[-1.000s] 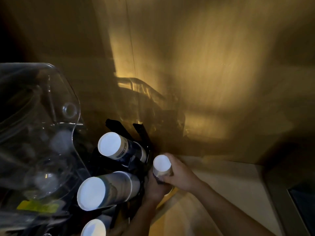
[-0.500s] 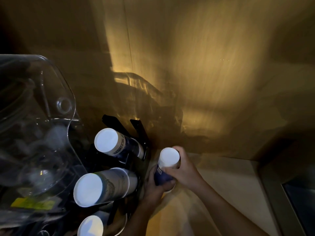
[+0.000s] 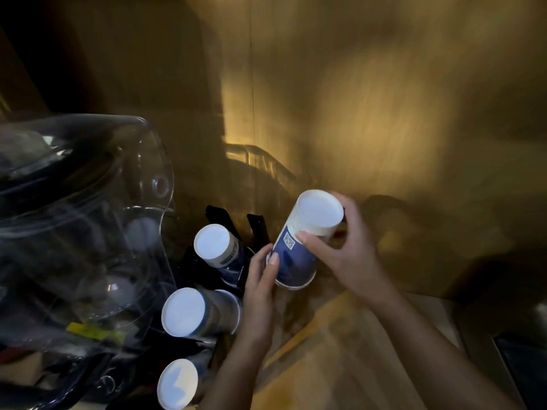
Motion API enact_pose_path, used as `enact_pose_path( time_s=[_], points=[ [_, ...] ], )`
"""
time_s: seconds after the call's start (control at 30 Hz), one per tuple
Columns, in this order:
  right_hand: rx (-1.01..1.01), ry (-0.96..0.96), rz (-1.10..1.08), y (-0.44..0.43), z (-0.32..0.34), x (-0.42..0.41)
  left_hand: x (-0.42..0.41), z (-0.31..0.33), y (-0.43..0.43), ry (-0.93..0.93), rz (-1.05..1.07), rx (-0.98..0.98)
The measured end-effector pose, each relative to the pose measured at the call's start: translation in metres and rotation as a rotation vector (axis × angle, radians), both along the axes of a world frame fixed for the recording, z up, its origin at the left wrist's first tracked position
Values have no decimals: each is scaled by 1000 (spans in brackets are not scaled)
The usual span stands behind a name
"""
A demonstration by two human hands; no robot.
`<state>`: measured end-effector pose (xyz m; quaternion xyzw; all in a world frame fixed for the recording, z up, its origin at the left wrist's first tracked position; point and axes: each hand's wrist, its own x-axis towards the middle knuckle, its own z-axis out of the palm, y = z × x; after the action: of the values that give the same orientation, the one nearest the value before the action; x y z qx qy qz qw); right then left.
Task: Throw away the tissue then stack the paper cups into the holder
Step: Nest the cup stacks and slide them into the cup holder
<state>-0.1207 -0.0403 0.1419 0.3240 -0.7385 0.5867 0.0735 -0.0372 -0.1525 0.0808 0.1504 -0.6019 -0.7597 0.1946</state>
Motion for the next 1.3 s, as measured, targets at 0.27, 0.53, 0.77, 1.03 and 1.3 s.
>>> enact_pose_path(
  time_s=[0.27, 0.53, 0.77, 1.03, 1.3],
  points=[
    [-187, 158, 117, -20, 72, 28, 30, 74, -32, 137, 123, 146],
    [-89, 241, 133, -74, 69, 40, 39, 77, -81, 126, 269, 173],
    [138, 264, 163, -105, 40, 30, 26, 57, -91, 8, 183, 25],
    [371, 268, 148, -111, 10, 9, 14, 48, -98, -69, 198, -68],
    [754, 452, 101, -126, -18, -1, 8, 40, -112, -395, 244, -908]
  ],
)
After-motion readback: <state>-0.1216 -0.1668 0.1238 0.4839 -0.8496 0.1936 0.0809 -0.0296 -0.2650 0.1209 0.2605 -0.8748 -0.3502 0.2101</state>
